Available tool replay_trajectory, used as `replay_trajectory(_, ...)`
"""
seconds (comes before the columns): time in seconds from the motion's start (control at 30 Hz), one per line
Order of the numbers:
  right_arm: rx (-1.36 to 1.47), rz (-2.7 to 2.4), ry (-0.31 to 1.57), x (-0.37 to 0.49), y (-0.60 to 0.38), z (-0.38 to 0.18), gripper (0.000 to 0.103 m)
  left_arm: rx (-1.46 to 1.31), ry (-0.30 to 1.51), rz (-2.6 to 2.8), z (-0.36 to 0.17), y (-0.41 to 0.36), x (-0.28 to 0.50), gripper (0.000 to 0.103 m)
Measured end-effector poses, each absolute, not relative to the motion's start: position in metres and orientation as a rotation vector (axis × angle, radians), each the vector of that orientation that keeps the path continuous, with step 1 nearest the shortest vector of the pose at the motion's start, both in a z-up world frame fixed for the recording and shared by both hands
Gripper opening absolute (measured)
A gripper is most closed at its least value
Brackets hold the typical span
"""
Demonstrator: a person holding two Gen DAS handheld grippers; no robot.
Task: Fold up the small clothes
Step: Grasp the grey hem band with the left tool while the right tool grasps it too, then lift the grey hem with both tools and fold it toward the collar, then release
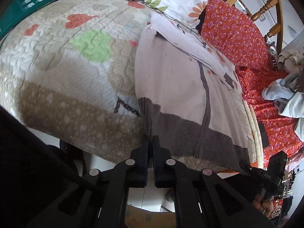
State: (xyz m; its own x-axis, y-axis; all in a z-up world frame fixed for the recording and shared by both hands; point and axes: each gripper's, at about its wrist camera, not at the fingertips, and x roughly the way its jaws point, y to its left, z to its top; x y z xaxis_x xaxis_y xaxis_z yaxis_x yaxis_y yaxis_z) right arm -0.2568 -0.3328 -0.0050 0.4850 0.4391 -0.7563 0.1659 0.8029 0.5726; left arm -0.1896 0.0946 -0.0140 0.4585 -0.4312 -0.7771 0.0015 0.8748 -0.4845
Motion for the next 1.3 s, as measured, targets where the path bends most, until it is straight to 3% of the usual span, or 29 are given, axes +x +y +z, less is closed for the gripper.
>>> replay_trajectory(0.4, 0.532, 0.143, 1.1, -0.235, -0.323, -0.004, 0.005, -0.545, 1.088, -0.156, -0.034, 0.123, -0.165, 0.006)
replay_trajectory(0.5, 0.55, 0.118, 1.116, -0.232, -0.331, -0.011, 0.008, -0.541, 1.087, -0.118, -0.035, 0.124, -0.159, 0.023)
replay_trajectory(0.57, 0.572, 0.1, 1.123, -0.23, -0.338, -0.015, 0.008, -0.533, 1.098, -0.088, -0.038, 0.123, -0.153, 0.047)
replay_trajectory(0.67, 0.593, 0.079, 1.113, -0.228, -0.346, -0.017, 0.023, -0.527, 1.135, -0.054, -0.052, 0.119, -0.143, 0.053)
replay_trajectory(0.73, 0.596, 0.066, 1.098, -0.225, -0.35, -0.016, 0.04, -0.513, 1.165, -0.034, -0.064, 0.115, -0.14, 0.055)
replay_trajectory(0.87, 0.57, 0.057, 1.107, -0.216, -0.349, -0.019, 0.044, -0.484, 1.171, -0.039, -0.071, 0.103, -0.137, 0.072)
replay_trajectory(0.93, 0.559, 0.063, 1.13, -0.212, -0.344, -0.027, 0.045, -0.439, 1.184, -0.064, -0.071, 0.093, -0.136, 0.072)
replay_trajectory(1.0, 0.535, 0.073, 1.142, -0.21, -0.336, -0.032, 0.045, -0.4, 1.195, -0.091, -0.07, 0.087, -0.137, 0.065)
replay_trajectory(1.07, 0.494, 0.073, 1.152, -0.208, -0.327, -0.033, 0.042, -0.377, 1.198, -0.103, -0.068, 0.084, -0.138, 0.044)
replay_trajectory(1.1, 0.468, 0.076, 1.151, -0.208, -0.322, -0.032, 0.028, -0.38, 1.2, -0.112, -0.066, 0.086, -0.139, 0.035)
replay_trajectory(1.13, 0.46, 0.093, 1.152, -0.207, -0.319, -0.031, 0.014, -0.428, 1.208, -0.163, -0.065, 0.089, -0.139, 0.002)
replay_trajectory(1.3, 0.449, 0.14, 1.11, -0.205, -0.315, -0.01, 0.009, -0.549, 1.174, -0.217, -0.041, 0.105, -0.138, 0.003)
